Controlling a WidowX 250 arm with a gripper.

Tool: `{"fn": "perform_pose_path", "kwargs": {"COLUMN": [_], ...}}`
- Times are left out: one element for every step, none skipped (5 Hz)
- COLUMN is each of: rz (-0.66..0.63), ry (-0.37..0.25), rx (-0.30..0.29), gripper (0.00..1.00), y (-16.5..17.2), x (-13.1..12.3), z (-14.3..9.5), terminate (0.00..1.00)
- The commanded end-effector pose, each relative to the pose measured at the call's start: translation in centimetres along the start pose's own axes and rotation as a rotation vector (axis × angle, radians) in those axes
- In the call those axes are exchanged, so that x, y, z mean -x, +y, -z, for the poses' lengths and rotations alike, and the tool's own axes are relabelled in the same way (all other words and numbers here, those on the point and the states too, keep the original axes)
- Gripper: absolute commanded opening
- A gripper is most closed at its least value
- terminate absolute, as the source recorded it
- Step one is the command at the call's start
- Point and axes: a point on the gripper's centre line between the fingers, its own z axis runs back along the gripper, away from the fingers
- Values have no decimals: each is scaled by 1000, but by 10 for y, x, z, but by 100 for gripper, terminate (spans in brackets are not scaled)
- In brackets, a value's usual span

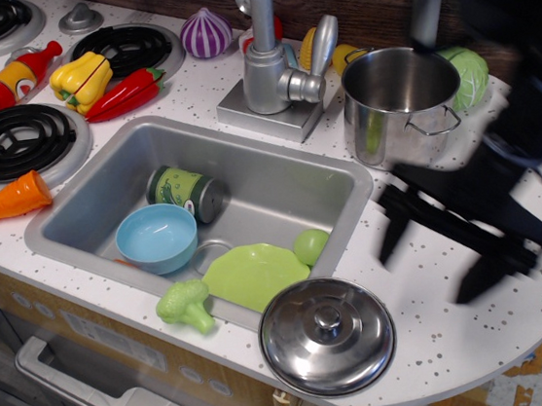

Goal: Put broccoli in pot or pan

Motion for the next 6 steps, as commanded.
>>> {"fn": "perform_pose_path", "kwargs": {"rz": [60,82,94,102,110,120], "ry": [-1,-32,-81,-134,-168,-179], "rx": [0,-1,6,28,53,77], "gripper": [100,100,100,100,100,100], "y": [65,93,107,109,106,110], "x": [30,50,58,55,45,40], "z": [-22,-3,20,41,59,67], "terminate": [0,0,0,0,0,0]}}
